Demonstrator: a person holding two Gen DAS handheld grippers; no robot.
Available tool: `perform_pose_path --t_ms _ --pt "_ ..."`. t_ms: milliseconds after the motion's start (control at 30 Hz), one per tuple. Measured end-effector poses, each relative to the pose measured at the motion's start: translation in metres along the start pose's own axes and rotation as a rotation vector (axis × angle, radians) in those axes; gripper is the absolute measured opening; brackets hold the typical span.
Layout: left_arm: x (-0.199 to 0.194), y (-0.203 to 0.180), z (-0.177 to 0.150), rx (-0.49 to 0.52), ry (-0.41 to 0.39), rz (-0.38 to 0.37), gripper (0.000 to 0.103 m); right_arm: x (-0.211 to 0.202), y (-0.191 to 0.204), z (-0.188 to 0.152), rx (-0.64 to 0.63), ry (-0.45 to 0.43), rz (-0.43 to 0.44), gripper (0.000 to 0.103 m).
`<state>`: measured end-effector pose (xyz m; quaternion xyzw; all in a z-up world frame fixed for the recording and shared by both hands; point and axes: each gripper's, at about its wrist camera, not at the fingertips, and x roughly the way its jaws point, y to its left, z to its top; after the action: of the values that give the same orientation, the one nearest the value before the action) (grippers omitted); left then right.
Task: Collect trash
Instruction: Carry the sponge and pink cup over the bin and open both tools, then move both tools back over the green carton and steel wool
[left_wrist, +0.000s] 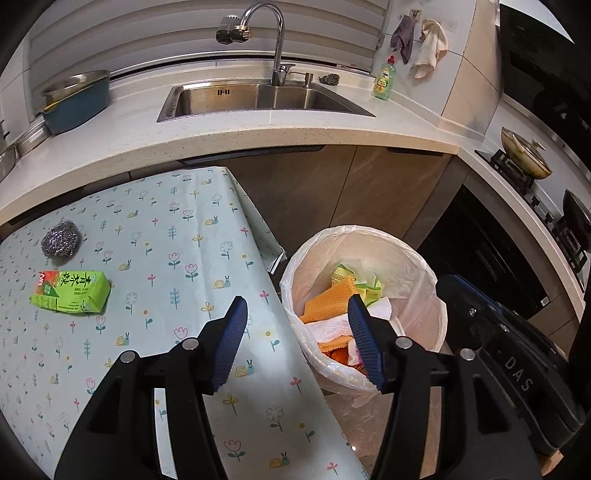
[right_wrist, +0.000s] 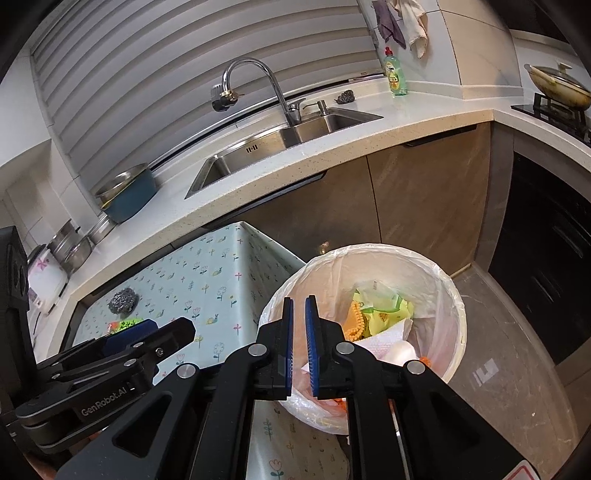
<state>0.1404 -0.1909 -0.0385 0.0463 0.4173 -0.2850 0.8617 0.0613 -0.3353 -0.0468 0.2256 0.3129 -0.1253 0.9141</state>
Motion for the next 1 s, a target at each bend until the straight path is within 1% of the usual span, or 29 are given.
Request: perform_pose_path --t_ms 100,233,433,567,667,733,1000 --pt "-0.009 0.009 -0.001 -0.011 -0.014 0.011 0.056 -0.003 0.013 0.001 -0.018 -0.006 0.015 0.010" --pt "-0.021 0.028 -0.003 -0.042 -0.030 0.035 0.060 -0.006 0.034 -0.001 -0.045 -0.007 0.039 0.014" --pt "-0.035 0.063 -0.007 -0.097 -0.041 0.077 0.061 -0.002 0.065 -0.008 -0.085 0.010 0.073 0.019" --pt "-0.043 0.090 -0.012 -0.138 -0.046 0.107 0.064 0.003 0.088 -0.013 -0.113 0.023 0.092 0.021" --pt "-0.050 0.111 -0.016 -0.171 -0.051 0.133 0.070 0.007 0.104 -0.017 -0.129 0.032 0.107 0.022" --pt "-0.055 0.124 -0.020 -0.191 -0.060 0.155 0.076 0.010 0.115 -0.019 -0.139 0.041 0.118 0.023" --pt "-0.068 0.182 -0.032 -0.290 -0.068 0.220 0.085 0.030 0.161 -0.032 -0.196 0.082 0.159 0.023"
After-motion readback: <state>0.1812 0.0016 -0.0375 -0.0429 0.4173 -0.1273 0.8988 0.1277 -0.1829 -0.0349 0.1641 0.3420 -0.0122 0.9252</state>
